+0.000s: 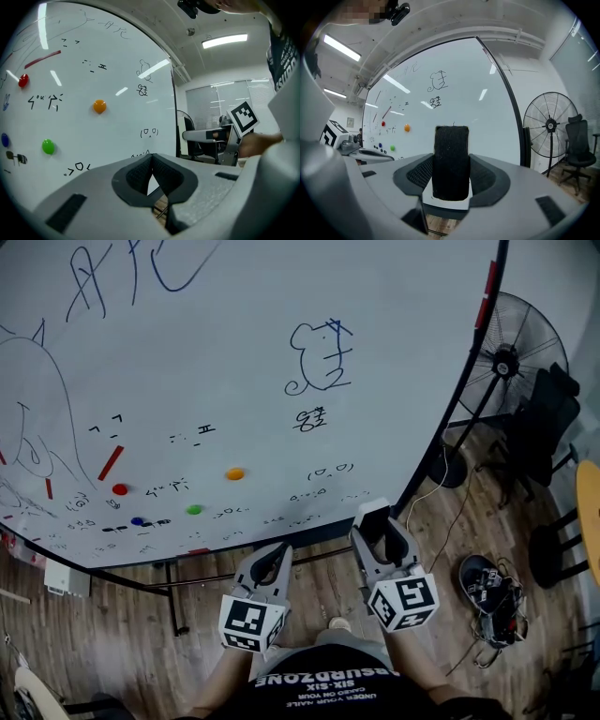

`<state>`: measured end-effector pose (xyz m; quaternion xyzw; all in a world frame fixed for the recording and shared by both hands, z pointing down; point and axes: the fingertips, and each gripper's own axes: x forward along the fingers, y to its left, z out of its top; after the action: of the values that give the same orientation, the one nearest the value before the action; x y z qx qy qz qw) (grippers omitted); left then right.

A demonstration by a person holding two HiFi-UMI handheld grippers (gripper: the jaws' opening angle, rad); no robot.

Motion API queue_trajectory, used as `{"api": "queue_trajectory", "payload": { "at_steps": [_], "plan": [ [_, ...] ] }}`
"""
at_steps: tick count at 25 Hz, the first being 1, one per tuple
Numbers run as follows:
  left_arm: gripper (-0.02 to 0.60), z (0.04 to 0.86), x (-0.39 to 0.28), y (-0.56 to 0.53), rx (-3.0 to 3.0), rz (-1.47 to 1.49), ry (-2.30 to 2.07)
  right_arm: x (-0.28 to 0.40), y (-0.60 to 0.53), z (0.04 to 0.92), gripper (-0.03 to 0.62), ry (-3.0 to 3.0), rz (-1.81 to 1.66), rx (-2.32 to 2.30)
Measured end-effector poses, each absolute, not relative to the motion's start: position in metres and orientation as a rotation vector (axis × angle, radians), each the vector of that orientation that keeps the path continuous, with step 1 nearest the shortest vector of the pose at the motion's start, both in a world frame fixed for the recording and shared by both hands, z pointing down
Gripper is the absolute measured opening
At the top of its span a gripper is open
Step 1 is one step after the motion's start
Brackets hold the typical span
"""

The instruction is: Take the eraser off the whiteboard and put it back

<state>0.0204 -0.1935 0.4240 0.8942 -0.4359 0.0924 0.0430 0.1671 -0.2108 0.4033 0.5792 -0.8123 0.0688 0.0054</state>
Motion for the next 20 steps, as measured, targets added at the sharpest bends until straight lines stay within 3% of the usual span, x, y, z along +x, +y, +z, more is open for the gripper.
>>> {"api": "queue_trajectory", "payload": {
  "at_steps": [20],
  "plan": [
    [0.006,0.437,0.074,-0.234,2.706,0.249,-1.344,0.219,-0.289,0.38,0.227,-2.518,0.047,1.855]
  ]
}}
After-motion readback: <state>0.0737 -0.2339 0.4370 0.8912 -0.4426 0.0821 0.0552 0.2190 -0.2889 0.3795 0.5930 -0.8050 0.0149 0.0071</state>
